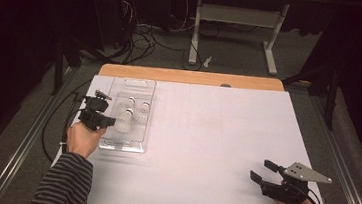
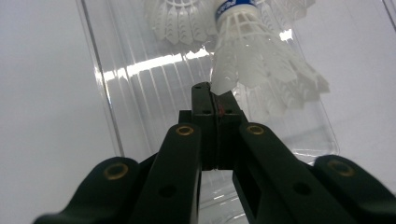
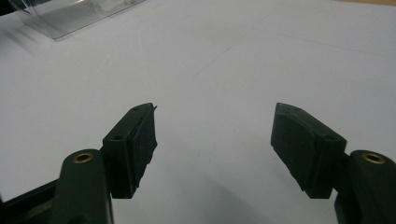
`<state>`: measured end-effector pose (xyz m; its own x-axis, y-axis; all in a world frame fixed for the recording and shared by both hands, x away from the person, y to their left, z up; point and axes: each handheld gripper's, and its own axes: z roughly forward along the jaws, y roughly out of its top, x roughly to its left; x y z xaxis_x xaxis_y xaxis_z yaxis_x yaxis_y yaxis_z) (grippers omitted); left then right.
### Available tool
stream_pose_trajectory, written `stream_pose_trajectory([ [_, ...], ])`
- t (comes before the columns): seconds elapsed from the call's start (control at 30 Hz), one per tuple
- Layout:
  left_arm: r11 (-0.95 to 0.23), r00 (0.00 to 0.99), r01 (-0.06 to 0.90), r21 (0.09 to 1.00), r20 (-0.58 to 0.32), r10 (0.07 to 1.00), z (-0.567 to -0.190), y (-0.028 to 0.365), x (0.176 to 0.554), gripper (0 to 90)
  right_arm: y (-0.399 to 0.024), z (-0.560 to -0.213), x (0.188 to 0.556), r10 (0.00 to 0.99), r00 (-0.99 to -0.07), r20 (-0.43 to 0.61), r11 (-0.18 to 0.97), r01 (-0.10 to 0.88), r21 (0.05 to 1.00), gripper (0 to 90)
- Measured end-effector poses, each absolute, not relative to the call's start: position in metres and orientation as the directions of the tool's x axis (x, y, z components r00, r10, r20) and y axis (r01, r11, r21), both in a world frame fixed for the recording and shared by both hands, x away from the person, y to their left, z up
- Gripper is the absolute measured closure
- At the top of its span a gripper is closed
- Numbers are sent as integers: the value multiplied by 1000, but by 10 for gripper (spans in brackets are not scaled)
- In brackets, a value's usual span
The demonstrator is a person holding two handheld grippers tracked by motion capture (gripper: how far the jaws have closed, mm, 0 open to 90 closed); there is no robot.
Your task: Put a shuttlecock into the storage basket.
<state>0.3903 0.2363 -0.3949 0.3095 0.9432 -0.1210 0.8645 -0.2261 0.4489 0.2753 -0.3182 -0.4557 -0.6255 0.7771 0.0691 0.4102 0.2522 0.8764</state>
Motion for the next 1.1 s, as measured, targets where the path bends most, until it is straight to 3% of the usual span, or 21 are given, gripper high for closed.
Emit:
stream_pose_trajectory([
  [0.5,-203,297,868,453,-147,944,-398,238,390,894,-321,-457,277,787,-613,66,252,418,873,317],
  [0.73,-194,309,859,474,-177,934,-399,240,392,670,-321,-457,277,785,-617,63,255,414,874,317],
  [1.1,-195,333,833,518,-187,924,-395,228,389,517,-321,-456,276,778,-625,63,256,406,877,317],
])
